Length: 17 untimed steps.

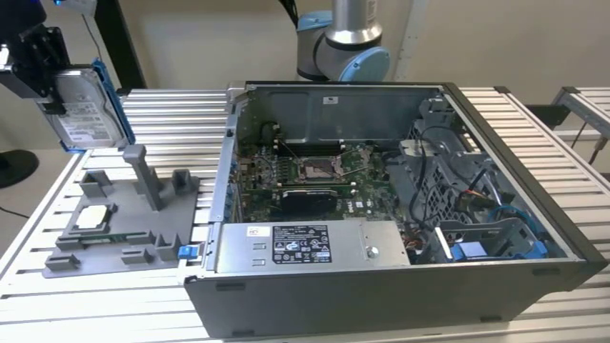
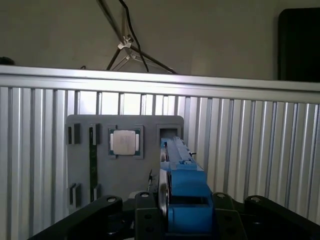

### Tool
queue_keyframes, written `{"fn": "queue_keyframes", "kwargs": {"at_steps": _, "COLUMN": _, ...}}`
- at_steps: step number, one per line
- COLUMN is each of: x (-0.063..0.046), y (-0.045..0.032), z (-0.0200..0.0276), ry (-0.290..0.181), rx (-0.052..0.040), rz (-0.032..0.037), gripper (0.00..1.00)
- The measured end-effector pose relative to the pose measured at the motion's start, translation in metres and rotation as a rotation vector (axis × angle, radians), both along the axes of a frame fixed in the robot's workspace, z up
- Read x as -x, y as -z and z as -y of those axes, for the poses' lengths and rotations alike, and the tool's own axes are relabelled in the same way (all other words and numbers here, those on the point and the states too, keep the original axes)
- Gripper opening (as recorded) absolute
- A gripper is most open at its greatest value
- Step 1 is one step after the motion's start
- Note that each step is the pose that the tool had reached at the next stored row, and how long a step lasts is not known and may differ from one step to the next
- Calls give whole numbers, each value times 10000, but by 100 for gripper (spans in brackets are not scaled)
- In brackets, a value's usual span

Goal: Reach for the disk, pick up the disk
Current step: 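Pick up the disk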

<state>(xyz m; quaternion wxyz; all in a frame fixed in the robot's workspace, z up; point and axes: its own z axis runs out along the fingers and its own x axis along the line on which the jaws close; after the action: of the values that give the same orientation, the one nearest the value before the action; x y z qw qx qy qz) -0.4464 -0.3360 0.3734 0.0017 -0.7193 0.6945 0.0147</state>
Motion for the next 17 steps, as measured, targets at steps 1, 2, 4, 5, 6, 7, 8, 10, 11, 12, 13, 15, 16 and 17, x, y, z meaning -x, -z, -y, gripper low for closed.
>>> {"fn": "queue_keyframes", "kwargs": {"at_steps": 1, "x": 0, "y": -15, "z": 0, "ry": 0, "rx": 0, "rz": 0, "gripper": 0}}
{"fn": "queue_keyframes", "kwargs": {"at_steps": 2, "x": 0, "y": -30, "z": 0, "ry": 0, "rx": 0, "rz": 0, "gripper": 0}}
{"fn": "queue_keyframes", "kwargs": {"at_steps": 4, "x": 0, "y": -57, "z": 0, "ry": 0, "rx": 0, "rz": 0, "gripper": 0}}
{"fn": "queue_keyframes", "kwargs": {"at_steps": 5, "x": 0, "y": -71, "z": 0, "ry": 0, "rx": 0, "rz": 0, "gripper": 0}}
{"fn": "queue_keyframes", "kwargs": {"at_steps": 6, "x": 0, "y": -84, "z": 0, "ry": 0, "rx": 0, "rz": 0, "gripper": 0}}
{"fn": "queue_keyframes", "kwargs": {"at_steps": 7, "x": 0, "y": -98, "z": 0, "ry": 0, "rx": 0, "rz": 0, "gripper": 0}}
{"fn": "queue_keyframes", "kwargs": {"at_steps": 8, "x": 0, "y": -111, "z": 0, "ry": 0, "rx": 0, "rz": 0, "gripper": 0}}
{"fn": "queue_keyframes", "kwargs": {"at_steps": 10, "x": 0, "y": -136, "z": 0, "ry": 0, "rx": 0, "rz": 0, "gripper": 0}}
{"fn": "queue_keyframes", "kwargs": {"at_steps": 11, "x": 0, "y": -148, "z": 0, "ry": 0, "rx": 0, "rz": 1, "gripper": 0}}
{"fn": "queue_keyframes", "kwargs": {"at_steps": 12, "x": 0, "y": -160, "z": 0, "ry": 0, "rx": 0, "rz": 0, "gripper": 0}}
{"fn": "queue_keyframes", "kwargs": {"at_steps": 13, "x": 0, "y": -172, "z": 0, "ry": 0, "rx": 0, "rz": 1, "gripper": 0}}
{"fn": "queue_keyframes", "kwargs": {"at_steps": 15, "x": 0, "y": -197, "z": 0, "ry": 0, "rx": 0, "rz": -1, "gripper": 0}}
{"fn": "queue_keyframes", "kwargs": {"at_steps": 16, "x": 0, "y": -212, "z": 0, "ry": 0, "rx": 0, "rz": 0, "gripper": 0}}
{"fn": "queue_keyframes", "kwargs": {"at_steps": 17, "x": 0, "y": -227, "z": 0, "ry": 0, "rx": 0, "rz": 1, "gripper": 0}}
